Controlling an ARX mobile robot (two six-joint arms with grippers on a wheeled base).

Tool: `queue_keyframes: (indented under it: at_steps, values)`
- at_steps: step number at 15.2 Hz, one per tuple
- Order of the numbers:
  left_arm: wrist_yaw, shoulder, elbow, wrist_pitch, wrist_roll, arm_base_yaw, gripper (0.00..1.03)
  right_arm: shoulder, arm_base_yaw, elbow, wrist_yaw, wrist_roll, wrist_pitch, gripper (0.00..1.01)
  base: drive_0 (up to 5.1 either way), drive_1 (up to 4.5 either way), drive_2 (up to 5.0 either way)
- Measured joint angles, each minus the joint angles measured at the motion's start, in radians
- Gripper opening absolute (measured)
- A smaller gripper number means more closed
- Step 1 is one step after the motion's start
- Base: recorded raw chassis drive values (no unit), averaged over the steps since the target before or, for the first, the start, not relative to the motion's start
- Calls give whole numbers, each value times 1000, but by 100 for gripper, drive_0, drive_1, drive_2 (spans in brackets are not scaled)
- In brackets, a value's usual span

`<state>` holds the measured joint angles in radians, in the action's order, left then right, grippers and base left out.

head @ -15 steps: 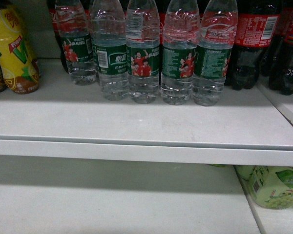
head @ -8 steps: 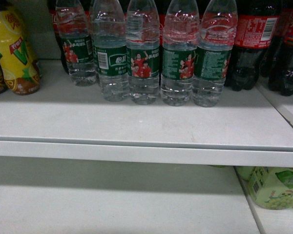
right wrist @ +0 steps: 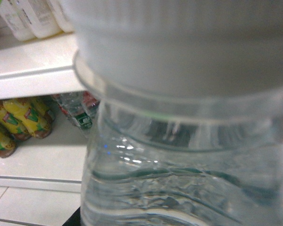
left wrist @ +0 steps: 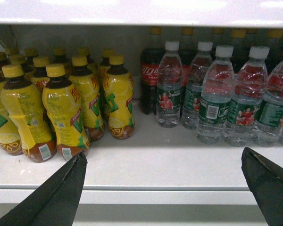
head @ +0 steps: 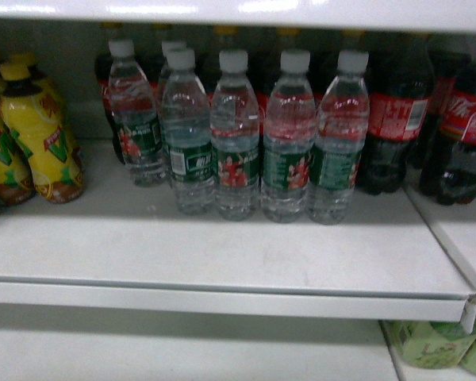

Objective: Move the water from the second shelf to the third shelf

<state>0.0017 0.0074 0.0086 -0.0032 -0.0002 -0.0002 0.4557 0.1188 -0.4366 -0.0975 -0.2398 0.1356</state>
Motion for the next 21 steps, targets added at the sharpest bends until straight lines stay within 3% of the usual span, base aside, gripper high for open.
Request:
queue_keyframes:
  at_steps: [12,21]
  values:
    - [-2,0,0,0,0,0,98,0,0,-6,0,0,0,43,0,0,0]
    - [-2,0,0,0,0,0,98,0,-1,-6,3,0,3,43,-437,237,237]
